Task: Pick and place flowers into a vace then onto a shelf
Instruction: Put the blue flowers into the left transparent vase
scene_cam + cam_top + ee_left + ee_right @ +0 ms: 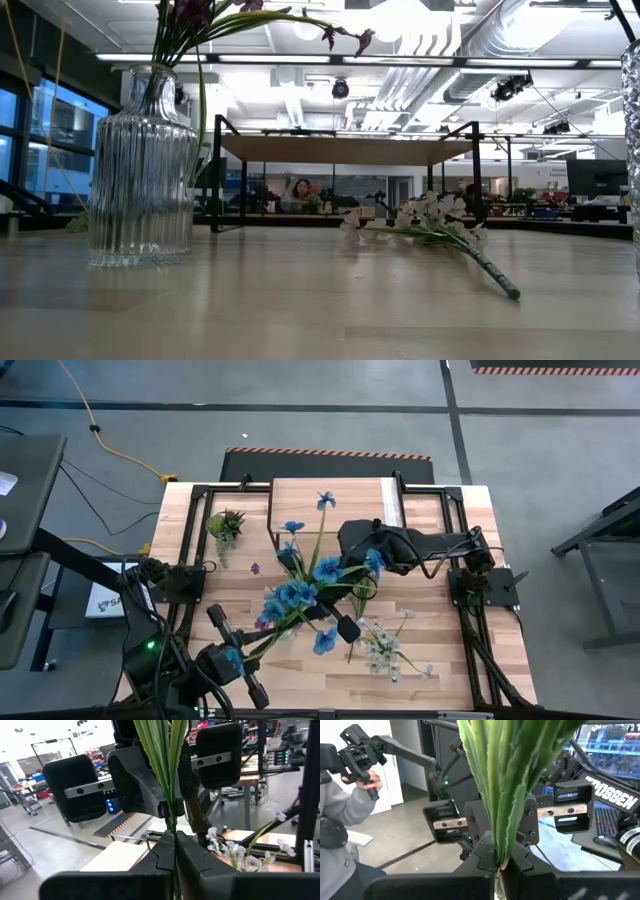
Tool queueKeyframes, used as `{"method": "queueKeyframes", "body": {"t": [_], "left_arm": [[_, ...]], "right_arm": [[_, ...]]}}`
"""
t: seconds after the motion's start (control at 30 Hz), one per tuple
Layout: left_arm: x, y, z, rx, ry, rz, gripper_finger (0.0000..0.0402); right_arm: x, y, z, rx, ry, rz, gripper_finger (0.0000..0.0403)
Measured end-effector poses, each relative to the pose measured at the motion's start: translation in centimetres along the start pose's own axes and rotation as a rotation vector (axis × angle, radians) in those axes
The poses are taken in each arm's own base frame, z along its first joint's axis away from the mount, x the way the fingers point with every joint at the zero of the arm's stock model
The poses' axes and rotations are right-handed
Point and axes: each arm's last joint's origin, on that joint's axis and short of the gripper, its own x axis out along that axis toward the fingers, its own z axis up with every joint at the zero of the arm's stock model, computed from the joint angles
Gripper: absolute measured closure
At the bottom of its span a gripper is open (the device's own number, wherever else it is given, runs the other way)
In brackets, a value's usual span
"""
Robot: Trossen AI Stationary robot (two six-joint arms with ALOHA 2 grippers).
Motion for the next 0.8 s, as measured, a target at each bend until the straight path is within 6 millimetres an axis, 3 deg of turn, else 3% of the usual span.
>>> {"method": "queueKeyframes", "body": {"t": [0.57, 0.8], "left_arm": [[-0.03, -0.06, -0.01, 0.003, 0.027, -0.065, 0.0302], [-0.10, 0.27, -0.45, 0.086, 0.034, -0.063, 0.0287]], "right_arm": [[-0.39, 0.16, 0.08, 0.003, 0.028, -0.019, 0.0403], [-0.47, -0.03, -0.04, -0.005, 0.040, -0.039, 0.0402]]}}
